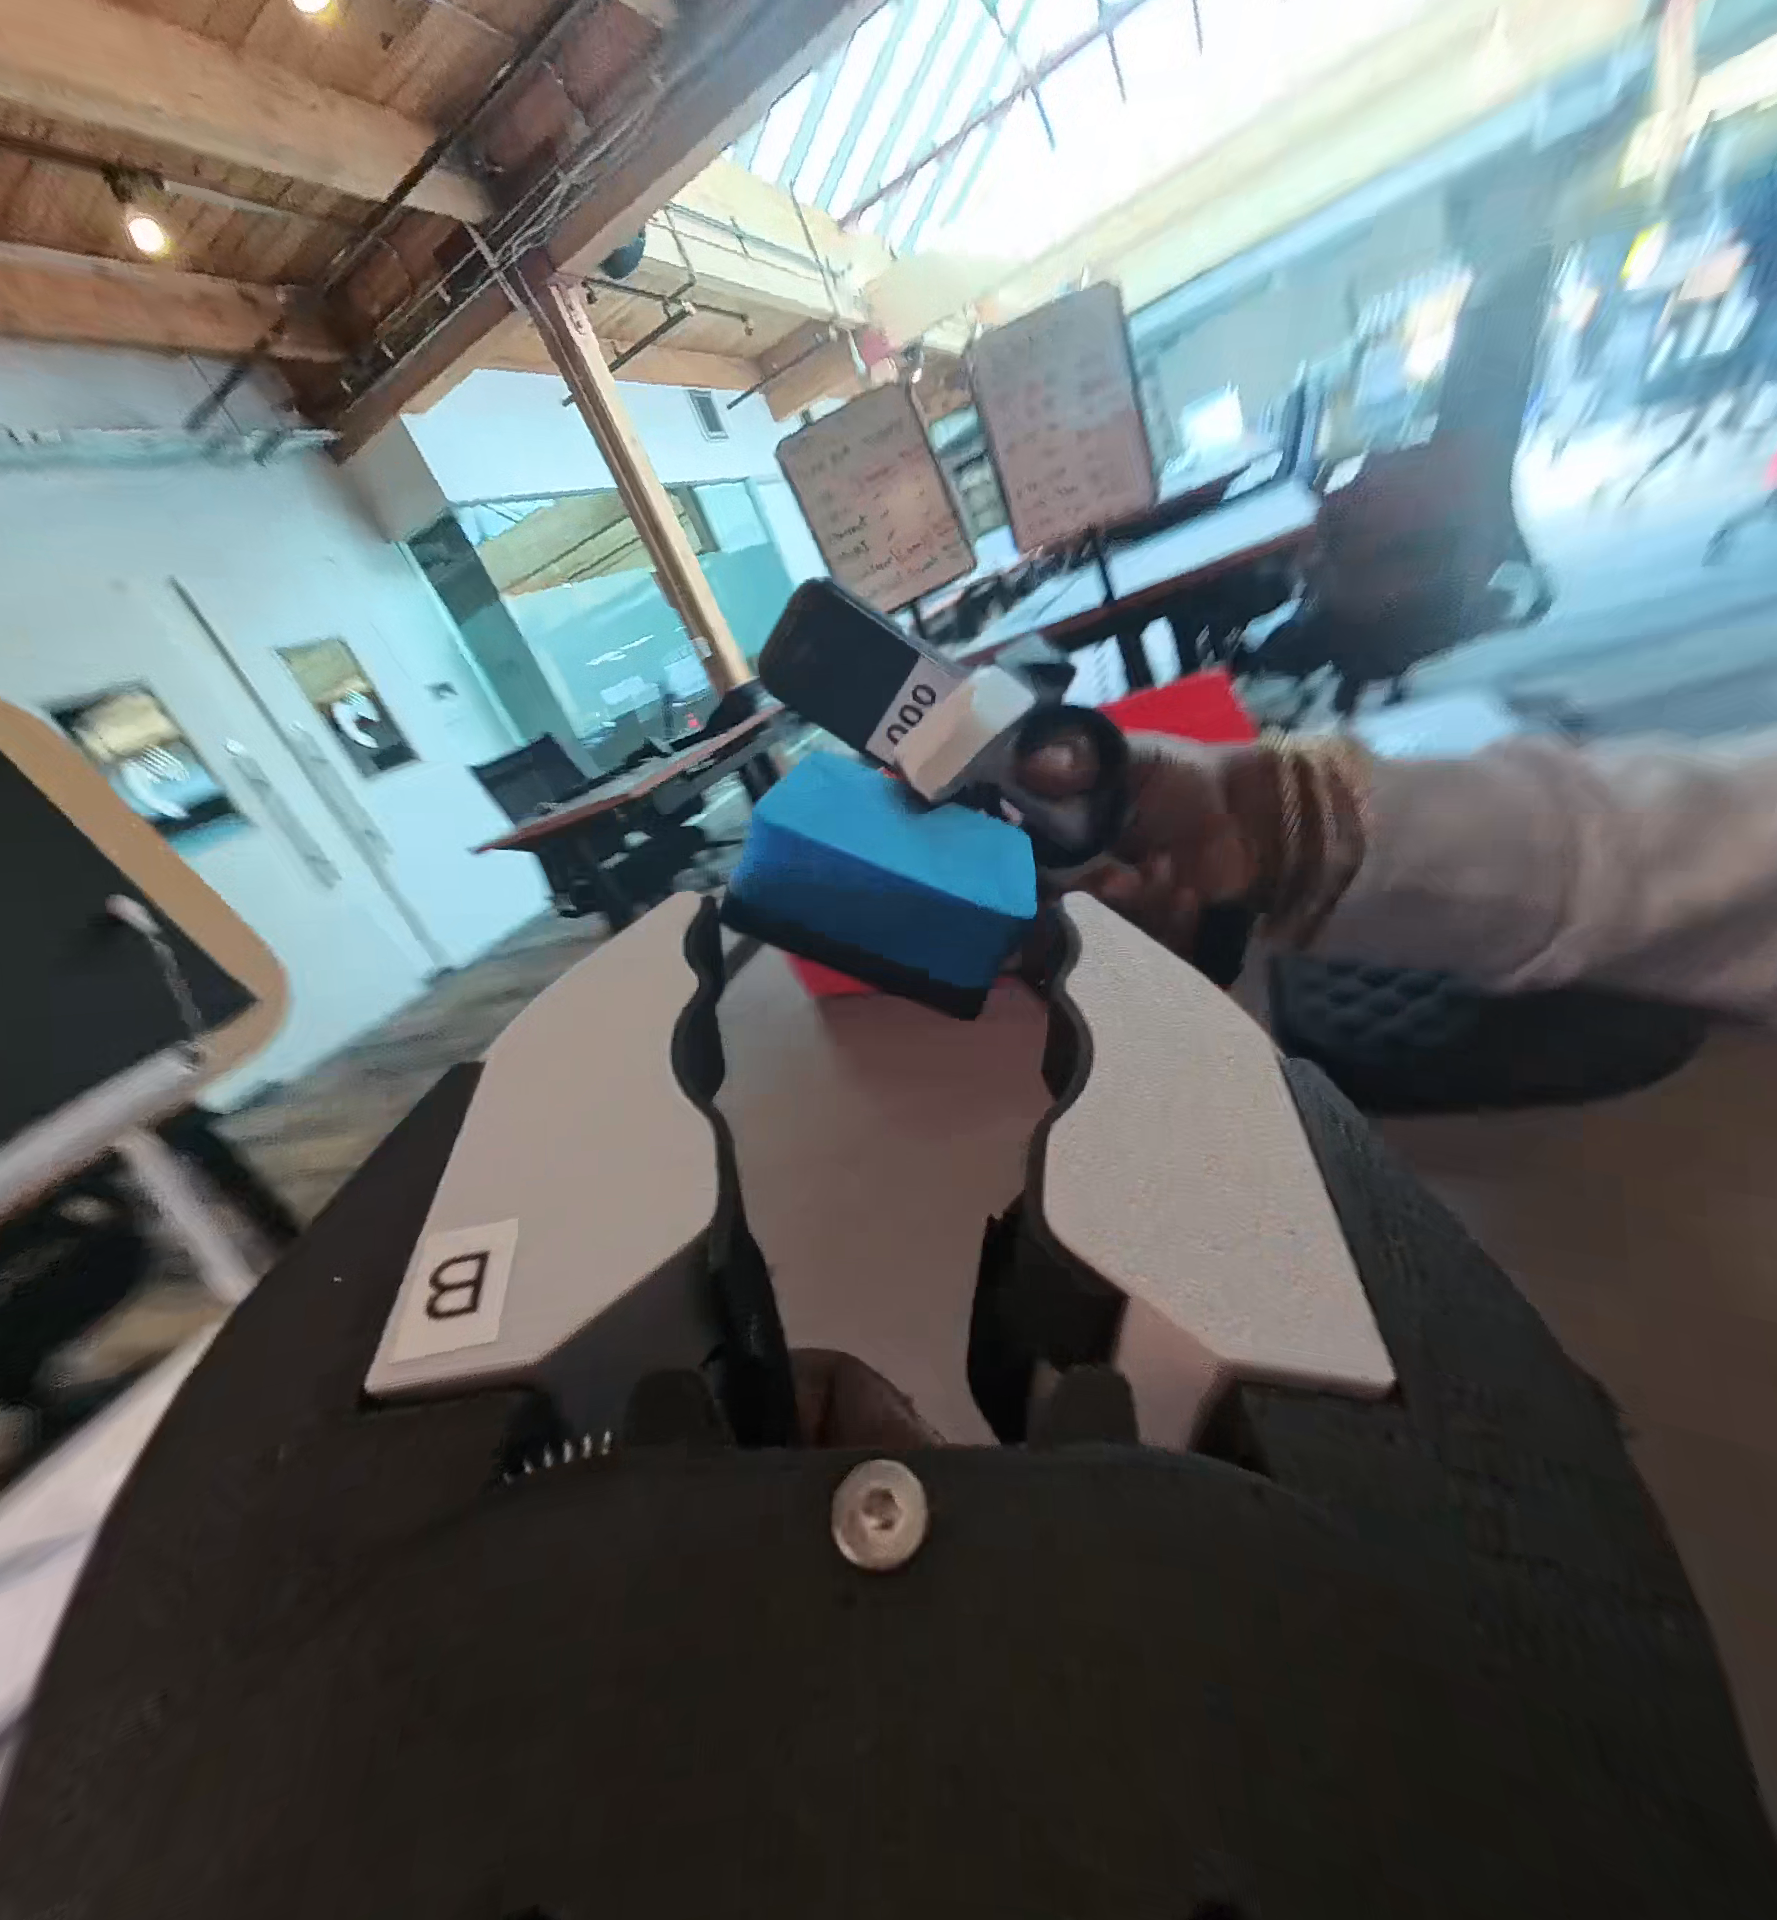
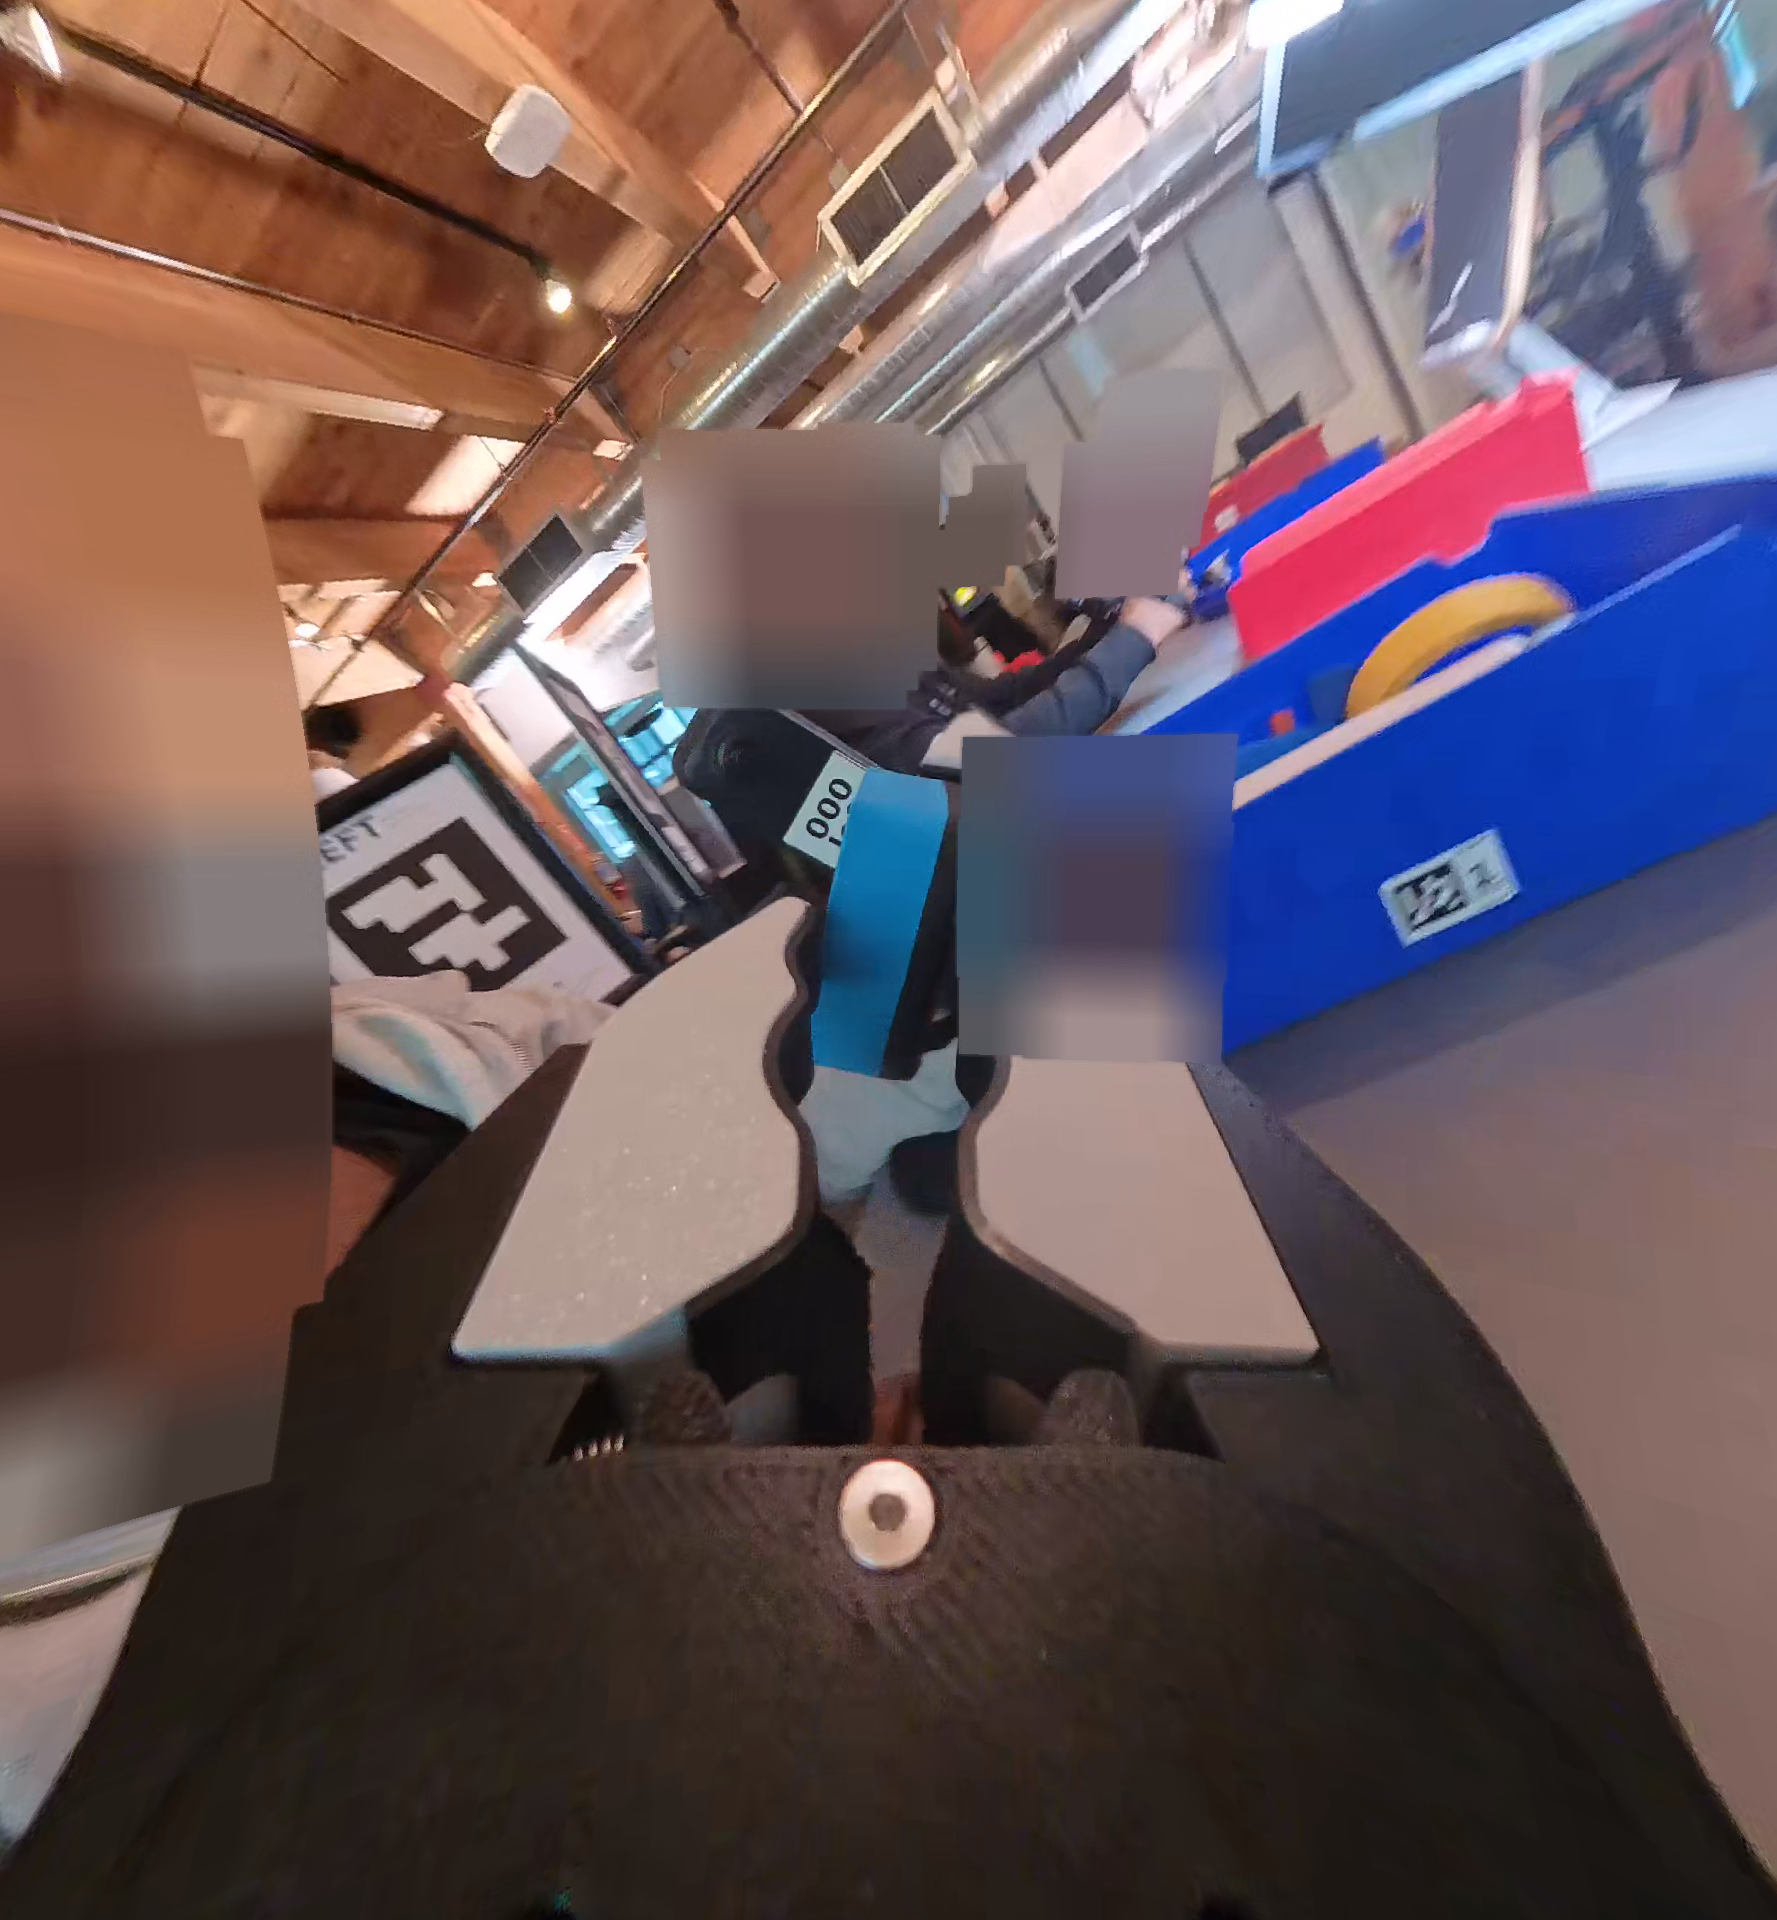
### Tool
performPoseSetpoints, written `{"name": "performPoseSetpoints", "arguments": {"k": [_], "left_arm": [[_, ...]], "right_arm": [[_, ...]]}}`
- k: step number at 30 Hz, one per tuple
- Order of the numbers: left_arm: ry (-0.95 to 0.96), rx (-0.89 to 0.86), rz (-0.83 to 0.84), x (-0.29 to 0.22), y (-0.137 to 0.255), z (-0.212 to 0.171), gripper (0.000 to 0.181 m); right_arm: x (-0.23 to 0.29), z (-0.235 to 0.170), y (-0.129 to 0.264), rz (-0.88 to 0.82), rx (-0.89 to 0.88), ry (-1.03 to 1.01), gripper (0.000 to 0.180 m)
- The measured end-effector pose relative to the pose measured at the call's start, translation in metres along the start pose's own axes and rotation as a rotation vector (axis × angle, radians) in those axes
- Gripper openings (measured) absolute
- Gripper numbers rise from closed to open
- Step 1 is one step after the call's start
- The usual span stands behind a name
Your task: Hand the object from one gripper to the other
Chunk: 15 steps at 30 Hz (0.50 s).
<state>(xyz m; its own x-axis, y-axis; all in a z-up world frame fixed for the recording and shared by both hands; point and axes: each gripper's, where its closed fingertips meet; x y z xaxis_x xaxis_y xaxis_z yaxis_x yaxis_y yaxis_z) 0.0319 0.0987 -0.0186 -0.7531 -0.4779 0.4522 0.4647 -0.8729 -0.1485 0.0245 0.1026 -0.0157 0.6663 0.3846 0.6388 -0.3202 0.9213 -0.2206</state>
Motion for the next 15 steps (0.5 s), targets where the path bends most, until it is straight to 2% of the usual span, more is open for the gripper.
{"name": "performPoseSetpoints", "arguments": {"k": [1,4,7,9,11,15], "left_arm": [[0.105,-0.027,-0.017,0.001,0.001,0.003,0.063],[0.432,-0.076,-0.101,0.004,0.003,0.008,0.067],[0.596,-0.138,-0.175,0.002,0.004,0.013,0.058],[0.593,-0.149,-0.171,0.001,0.004,0.015,0.049],[0.544,-0.127,-0.17,-0.002,0.004,0.012,0.028],[0.444,-0.131,-0.139,0.0,0.005,0.011,0.023]], "right_arm": [[0.001,0.003,0.001,-0.01,-0.019,0.052,0.023],[0.011,0.011,0.003,-0.028,-0.055,0.239,0.023],[0.012,0.009,0.0,-0.109,-0.018,0.419,0.023],[0.012,0.006,-0.003,-0.127,0.002,0.484,0.023],[0.013,0.004,-0.005,-0.131,0.015,0.511,0.023],[0.012,0.001,-0.007,-0.123,0.02,0.481,0.023]]}}
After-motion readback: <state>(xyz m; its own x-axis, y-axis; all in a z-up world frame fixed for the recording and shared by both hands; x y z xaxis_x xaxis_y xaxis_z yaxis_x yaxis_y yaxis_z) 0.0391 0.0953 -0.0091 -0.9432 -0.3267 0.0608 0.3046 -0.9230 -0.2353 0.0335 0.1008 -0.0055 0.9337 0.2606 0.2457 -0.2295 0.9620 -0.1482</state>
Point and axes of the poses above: each gripper's, where its closed fingertips meet, y back along the fingers, z out of its top, x = y × z across the jaws, and after that the axes turned 5 degrees about -y, right-handed
